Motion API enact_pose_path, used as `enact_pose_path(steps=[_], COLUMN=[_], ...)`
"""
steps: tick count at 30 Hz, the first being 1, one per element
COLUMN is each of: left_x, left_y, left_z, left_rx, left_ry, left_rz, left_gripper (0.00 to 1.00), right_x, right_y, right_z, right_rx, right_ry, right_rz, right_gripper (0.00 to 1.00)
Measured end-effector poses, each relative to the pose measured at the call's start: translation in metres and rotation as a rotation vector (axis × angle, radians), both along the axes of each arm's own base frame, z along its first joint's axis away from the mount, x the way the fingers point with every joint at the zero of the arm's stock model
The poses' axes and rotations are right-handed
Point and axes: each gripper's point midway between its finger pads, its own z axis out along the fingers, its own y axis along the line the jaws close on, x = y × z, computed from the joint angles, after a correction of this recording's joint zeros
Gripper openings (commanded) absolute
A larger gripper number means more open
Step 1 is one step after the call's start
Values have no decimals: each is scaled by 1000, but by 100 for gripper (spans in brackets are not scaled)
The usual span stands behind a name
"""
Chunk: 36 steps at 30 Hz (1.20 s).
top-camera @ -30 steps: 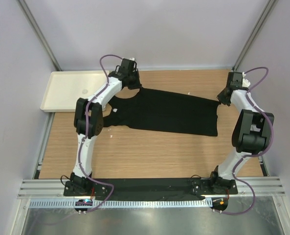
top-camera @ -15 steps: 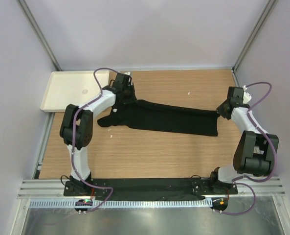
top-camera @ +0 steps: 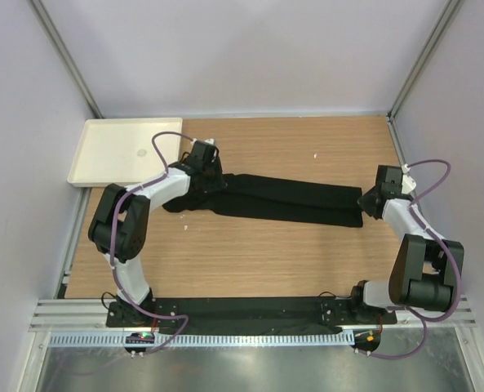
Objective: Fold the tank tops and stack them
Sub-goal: Fold the tank top
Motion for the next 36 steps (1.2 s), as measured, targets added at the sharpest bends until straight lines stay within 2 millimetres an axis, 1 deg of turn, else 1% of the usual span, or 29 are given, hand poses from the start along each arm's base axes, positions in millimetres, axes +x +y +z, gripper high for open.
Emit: enact_pose_path(steps=[1,2,3,5,6,7,8,9,10,12,14,16,17,18,19,20,23,25,28,31,34,36], left_x=[-4,-6,-9,-14,-15,-17,-18,-19,-21,-26,-34,-39,-40,-39,-38,-38,-41,-48,-61,-73,-77,-78], left_y=[2,4,5,9,10,11,12,13,15,18,20,21,21,20,20,21,26,33,47,65,77,82], left_z=[-6,-10,-15,-22,-24,-26,-28,-31,-34,-39,-41,-33,-27,-18,-9,0,25,33,33,25,16,12], left_rx=[3,7,12,20,22,27,34,41,52,78,98,101,97,89,81,75,43,37,38,50,40,31], left_ry=[15,26,39,58,64,68,70,72,70,69,67,50,36,15,-6,-30,-89,-111,-120,-107,-81,-67], left_rz=[11,18,25,40,47,51,52,58,64,74,75,74,74,76,80,83,117,141,199,289,373,410], left_gripper=[2,2,3,12,17,32,38,42,49,54,57,59,61,62,75,79,87,100,100,100,100,99], right_x=[-2,-4,-4,-3,-3,-4,-6,-8,-10,-12,-12,-8,-7,-5,-3,-1,9,19,30,33,32,34], right_y=[1,3,4,5,5,5,6,6,6,5,3,2,1,0,-1,-2,-3,-3,-2,2,5,5], right_z=[-5,-11,-15,-23,-26,-29,-31,-32,-33,-31,-23,-13,-8,-4,-2,-1,-1,-4,-16,-30,-41,-41], right_rx=[9,19,28,40,45,48,50,51,51,44,34,20,12,5,0,-2,0,7,27,52,73,76], right_ry=[13,27,36,51,57,62,67,68,70,61,35,-1,-15,-26,-31,-30,-21,-10,25,61,91,87], right_rz=[0,-1,-4,-8,-13,-16,-20,-24,-27,-34,-37,-36,-33,-31,-29,-25,-13,-2,13,29,38,41], right_gripper=[12,21,23,30,33,37,43,45,45,45,46,49,53,54,54,53,52,50,48,45,42,41])
